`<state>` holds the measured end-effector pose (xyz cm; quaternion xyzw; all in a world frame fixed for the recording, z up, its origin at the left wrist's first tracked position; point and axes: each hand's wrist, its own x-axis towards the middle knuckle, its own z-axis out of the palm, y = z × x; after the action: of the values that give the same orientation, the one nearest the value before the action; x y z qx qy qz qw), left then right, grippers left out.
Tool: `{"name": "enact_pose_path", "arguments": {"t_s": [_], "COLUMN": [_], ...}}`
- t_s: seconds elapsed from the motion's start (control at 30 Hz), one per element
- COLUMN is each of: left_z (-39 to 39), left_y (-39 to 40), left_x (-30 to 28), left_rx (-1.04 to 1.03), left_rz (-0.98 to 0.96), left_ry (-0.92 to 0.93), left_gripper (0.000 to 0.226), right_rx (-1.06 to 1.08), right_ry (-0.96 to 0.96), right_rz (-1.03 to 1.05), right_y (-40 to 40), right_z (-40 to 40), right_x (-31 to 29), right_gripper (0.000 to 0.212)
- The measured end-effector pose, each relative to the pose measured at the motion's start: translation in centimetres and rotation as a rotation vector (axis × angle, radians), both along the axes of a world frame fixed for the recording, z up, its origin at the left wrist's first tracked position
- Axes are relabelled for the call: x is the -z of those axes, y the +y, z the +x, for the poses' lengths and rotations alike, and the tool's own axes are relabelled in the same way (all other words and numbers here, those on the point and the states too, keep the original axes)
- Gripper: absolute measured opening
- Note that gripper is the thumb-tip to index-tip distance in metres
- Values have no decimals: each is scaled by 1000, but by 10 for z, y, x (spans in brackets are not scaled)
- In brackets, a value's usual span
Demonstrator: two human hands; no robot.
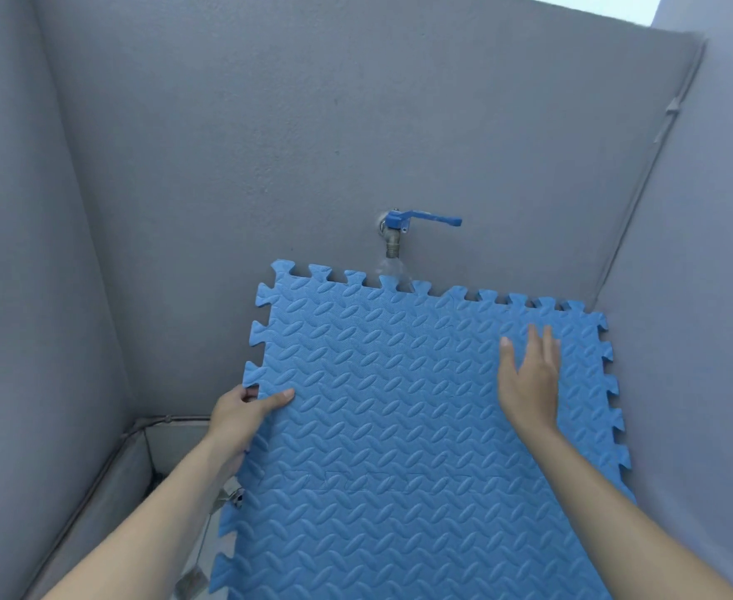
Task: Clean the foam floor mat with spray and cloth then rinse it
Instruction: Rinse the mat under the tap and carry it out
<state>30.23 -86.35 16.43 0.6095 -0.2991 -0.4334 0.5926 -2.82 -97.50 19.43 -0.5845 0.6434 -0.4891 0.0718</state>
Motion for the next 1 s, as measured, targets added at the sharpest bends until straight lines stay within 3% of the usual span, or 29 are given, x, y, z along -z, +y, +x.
{"name": "enact_pose_path", "arguments": {"t_s": [0.13, 0.27, 0.4, 0.53, 0.63, 0.73, 0.8, 0.9, 0.93, 1.0], "left_z": [1, 3, 14, 59, 104, 130, 120, 87, 75, 56], "left_y": [-3, -2, 6, 26, 41, 46, 46, 33, 26, 14], "left_x": [9, 9, 10, 18, 26, 36, 29, 20, 20, 21], "left_rx": [-3, 15, -29, -160, -194, -204, -208, -197, -193, -189], "left_rz": [-19, -52, -72, -70, -97, -106, -108, -116, -118, -104], "left_ry": [30, 62, 69, 64, 80, 79, 65, 72, 58, 42], "left_gripper": [41, 37, 27, 22, 64, 88, 82, 33, 26, 36], "right_rx": [212, 198, -69, -605, -702, -449, -266, -115, -97, -196], "right_ry": [-38, -39, 283, 808, 944, 815, 730, 522, 510, 675], "right_rz": [162, 177, -43, -320, -473, -342, -210, -3, 30, 9], "right_y": [-33, -59, -34, 30, 20, -22, -44, -37, -26, 9], "right_z": [-35, 27, 176, 267, 232, 140, 74, 15, 11, 17], "right_x": [22, 11, 13, 44, 65, 64, 59, 71, 83, 118], "right_gripper": [68, 71, 65, 65, 59, 61, 64, 67, 68, 67]}}
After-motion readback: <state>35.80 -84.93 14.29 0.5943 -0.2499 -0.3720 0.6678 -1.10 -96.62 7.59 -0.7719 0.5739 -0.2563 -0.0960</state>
